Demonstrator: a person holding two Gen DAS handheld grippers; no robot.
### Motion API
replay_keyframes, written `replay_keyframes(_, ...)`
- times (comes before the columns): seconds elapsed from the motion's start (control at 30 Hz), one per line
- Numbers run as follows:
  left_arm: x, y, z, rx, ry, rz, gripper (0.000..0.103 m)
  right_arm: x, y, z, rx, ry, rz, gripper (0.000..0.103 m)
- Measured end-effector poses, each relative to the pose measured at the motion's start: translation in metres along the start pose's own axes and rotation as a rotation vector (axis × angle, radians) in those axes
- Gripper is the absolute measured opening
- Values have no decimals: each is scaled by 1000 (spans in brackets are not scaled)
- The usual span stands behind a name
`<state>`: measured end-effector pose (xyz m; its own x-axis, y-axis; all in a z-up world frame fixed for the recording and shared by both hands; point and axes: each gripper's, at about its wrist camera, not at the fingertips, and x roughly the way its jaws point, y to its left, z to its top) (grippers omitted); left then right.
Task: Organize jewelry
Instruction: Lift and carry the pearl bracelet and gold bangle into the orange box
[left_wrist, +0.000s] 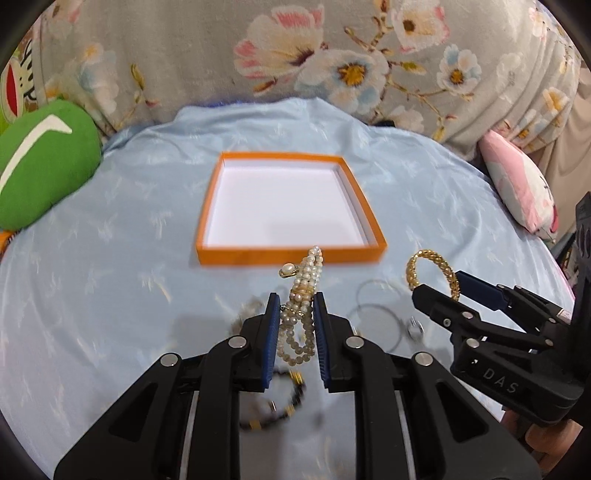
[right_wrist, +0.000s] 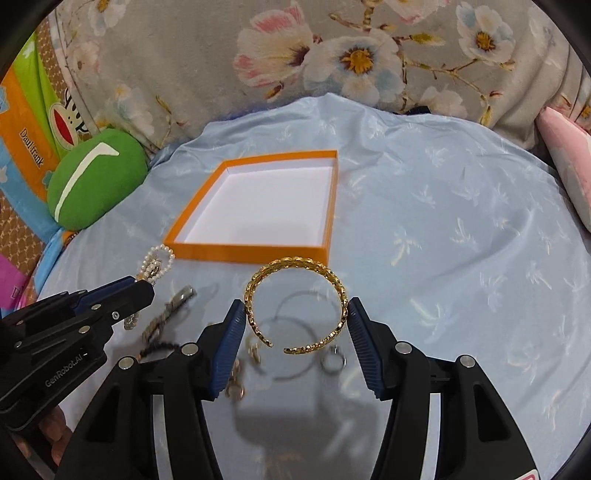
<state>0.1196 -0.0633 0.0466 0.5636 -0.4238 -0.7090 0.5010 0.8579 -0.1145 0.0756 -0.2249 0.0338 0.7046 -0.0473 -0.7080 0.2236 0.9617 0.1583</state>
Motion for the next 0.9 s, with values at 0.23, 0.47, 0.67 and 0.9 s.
replay_keyframes(0.23,56,19,72,-18,-31,59,18,59,-3,75,11,-22,18,56)
replay_keyframes(0.47,126,39,113,-61,11,81,18,124,-7,118,26,14,22,56)
replay_keyframes(0.67,165,52,121,-93,63,99,18,159,-7,124,20,57,22,56)
replay_keyframes(0.9,175,57,119,-97,63,114,40,175,-5,124,-2,74,6,57)
